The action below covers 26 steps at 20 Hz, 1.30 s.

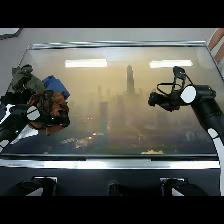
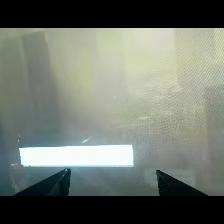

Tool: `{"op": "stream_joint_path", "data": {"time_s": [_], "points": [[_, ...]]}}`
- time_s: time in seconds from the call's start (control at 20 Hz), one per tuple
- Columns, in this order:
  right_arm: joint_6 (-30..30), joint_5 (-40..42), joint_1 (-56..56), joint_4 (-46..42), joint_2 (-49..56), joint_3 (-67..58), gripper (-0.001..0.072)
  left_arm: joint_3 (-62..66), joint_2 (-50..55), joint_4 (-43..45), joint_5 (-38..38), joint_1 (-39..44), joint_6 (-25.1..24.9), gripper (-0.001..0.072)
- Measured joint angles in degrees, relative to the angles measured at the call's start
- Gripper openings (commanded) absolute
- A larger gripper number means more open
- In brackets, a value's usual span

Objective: Fold the shirts.

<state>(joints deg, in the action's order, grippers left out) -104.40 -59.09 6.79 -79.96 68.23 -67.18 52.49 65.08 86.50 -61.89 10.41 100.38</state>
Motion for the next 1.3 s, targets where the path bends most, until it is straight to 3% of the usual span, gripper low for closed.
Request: {"op": "stream_joint_path", "data": {"time_s": [0.65, 1.1, 1.3], "points": [[0.0, -14.8, 0.0, 2.5, 0.0, 0.0, 0.0634, 0.0, 0.0, 0.0, 0.0, 0.0, 0.0, 0.0711], [0.3, -11.8, 0.0, 2.6, 0.0, 0.0, 0.0633, 0.8, 0.2, -0.6, 3.2, 0.0, 0.1, 0.0713], [0.3, -11.4, 0.0, 2.4, 0.0, 0.0, 0.0633, 10.3, 1.2, 2.7, 4.1, -4.4, -2.2, 0.0712]]}}
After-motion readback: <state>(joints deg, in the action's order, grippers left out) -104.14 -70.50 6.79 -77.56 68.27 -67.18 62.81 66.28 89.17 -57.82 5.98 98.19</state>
